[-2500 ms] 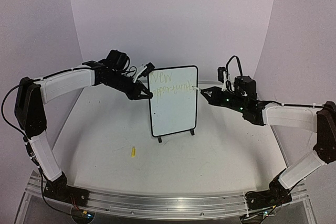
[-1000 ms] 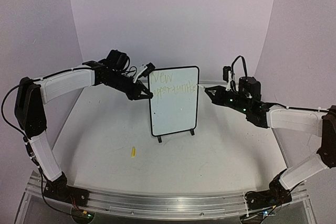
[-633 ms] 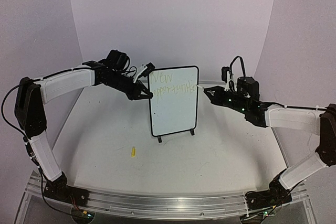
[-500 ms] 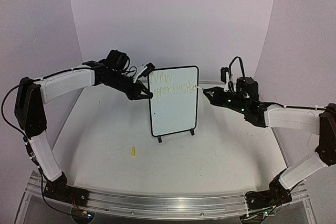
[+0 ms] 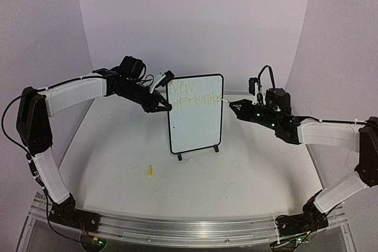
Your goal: Write a sentence on the whiteboard
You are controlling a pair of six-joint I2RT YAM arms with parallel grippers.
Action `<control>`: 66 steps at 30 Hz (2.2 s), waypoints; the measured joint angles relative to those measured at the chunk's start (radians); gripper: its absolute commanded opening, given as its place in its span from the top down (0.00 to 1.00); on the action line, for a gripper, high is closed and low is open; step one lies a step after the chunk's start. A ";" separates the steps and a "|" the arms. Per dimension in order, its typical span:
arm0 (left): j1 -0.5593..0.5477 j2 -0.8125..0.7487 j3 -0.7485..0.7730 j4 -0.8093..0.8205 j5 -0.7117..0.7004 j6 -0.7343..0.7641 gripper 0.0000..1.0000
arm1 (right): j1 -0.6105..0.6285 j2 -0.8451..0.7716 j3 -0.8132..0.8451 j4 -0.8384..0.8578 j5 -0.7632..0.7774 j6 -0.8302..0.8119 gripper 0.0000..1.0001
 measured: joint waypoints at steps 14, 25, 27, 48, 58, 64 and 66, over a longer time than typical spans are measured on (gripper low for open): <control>0.000 0.000 0.000 0.000 0.000 0.000 1.00 | 0.000 0.000 -0.027 -0.019 0.000 0.007 1.00; 0.000 0.000 0.000 0.000 0.000 0.002 1.00 | 0.000 0.018 -0.028 -0.022 -0.062 0.006 1.00; 0.000 0.000 0.000 0.000 0.000 0.005 1.00 | 0.000 0.019 -0.028 -0.016 -0.084 0.007 1.00; -0.002 -0.002 0.000 0.001 -0.001 0.009 1.00 | 0.138 -0.125 -0.049 0.026 -0.162 -0.019 1.00; -0.002 -0.002 0.000 0.001 -0.001 0.010 1.00 | 0.304 0.106 0.005 0.027 -0.117 -0.028 1.00; -0.002 -0.002 -0.003 0.003 -0.001 0.009 1.00 | 0.348 0.223 0.093 0.042 -0.105 -0.028 1.00; -0.002 -0.003 -0.005 0.003 -0.002 0.009 1.00 | 0.355 0.247 0.117 0.050 -0.097 -0.027 1.00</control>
